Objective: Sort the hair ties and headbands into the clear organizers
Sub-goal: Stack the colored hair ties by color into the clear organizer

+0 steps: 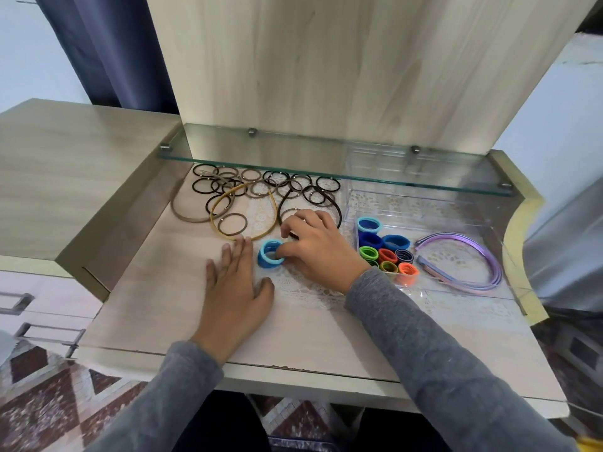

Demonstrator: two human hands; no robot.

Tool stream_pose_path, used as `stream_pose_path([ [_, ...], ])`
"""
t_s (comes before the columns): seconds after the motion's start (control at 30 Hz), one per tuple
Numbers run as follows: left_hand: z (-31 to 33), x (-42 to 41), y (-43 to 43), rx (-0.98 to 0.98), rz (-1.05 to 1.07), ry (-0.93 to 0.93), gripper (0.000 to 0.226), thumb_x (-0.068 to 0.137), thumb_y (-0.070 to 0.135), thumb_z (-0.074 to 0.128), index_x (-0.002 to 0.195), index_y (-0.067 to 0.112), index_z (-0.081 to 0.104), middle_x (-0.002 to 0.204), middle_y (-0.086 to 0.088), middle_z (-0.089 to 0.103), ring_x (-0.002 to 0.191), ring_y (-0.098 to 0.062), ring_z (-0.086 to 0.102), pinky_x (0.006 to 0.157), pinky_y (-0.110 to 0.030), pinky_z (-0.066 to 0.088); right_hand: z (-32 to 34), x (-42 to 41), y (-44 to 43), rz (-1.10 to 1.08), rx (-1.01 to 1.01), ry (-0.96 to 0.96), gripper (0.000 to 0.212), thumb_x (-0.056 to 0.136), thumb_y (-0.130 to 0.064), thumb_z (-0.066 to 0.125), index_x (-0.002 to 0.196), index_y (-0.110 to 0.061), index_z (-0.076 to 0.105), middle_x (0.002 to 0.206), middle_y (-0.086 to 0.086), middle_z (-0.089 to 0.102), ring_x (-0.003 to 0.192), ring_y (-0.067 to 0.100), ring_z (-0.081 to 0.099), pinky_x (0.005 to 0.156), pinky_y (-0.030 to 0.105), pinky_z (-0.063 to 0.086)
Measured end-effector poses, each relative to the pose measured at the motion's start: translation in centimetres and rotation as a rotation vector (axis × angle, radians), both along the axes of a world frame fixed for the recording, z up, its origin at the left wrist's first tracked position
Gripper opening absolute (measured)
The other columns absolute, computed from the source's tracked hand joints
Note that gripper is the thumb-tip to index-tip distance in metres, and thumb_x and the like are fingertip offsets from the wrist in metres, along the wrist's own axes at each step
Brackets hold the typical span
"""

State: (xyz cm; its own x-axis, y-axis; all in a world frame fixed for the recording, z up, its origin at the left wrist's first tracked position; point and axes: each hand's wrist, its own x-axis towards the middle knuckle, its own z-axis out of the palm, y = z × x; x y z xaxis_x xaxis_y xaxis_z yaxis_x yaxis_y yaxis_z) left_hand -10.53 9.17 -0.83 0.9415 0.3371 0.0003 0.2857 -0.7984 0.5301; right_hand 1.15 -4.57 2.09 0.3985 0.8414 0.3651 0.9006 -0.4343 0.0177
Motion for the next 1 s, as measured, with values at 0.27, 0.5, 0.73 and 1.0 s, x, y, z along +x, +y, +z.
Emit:
stream_pose_path([
  [0.27,1.1,1.5,-2.9,-0.196,-0.1,-0.258,0.064,0.09,0.018,0.054,0.15,0.027,0.032,0.15,0.009,0.042,0.141,-0.009,0.032,0.124,-0.048,0.01,1.8,1.2,-2.7,-0.038,0.011,-0.151,0.011,0.074,-0.015,0.077,0.079,-0.023,0.072,0.093,0.004,0.059,0.097,0.032,0.056,0.083,0.045,0.045],
  [0.5,2.9,5.2,-6.1,-0.289,-0.258,-0.344,0.061,0.089,0.014,0.058,0.146,0.031,0.04,0.137,0.015,0.052,0.125,-0.006,0.048,0.11,-0.039,0.041,4.1,3.1,-7.5,-0.167,-0.049,-0.241,0.021,0.071,-0.014,0.081,0.087,-0.024,0.073,0.093,0.003,0.061,0.095,0.03,0.056,0.079,0.042,0.045],
  [0.73,3.6,8.7,-9.1,-0.203,-0.417,-0.338,0.061,0.092,0.017,0.055,0.149,0.024,0.036,0.142,0.005,0.053,0.126,-0.013,0.05,0.109,-0.045,0.041,4.5,4.6,-12.4,-0.296,-0.087,-0.308,0.028,0.069,-0.009,0.08,0.092,-0.023,0.073,0.093,0.003,0.063,0.09,0.03,0.058,0.076,0.042,0.043],
  [1.0,3.1,11.2,-11.0,-0.058,-0.558,-0.285,0.056,0.1,0.023,0.047,0.153,0.028,0.03,0.143,0.007,0.05,0.129,-0.006,0.042,0.119,-0.045,0.025,2.1,6.0,-16.2,-0.41,-0.064,-0.321,0.033,0.065,-0.005,0.082,0.091,-0.024,0.071,0.088,0.001,0.063,0.086,0.028,0.058,0.073,0.04,0.042],
])
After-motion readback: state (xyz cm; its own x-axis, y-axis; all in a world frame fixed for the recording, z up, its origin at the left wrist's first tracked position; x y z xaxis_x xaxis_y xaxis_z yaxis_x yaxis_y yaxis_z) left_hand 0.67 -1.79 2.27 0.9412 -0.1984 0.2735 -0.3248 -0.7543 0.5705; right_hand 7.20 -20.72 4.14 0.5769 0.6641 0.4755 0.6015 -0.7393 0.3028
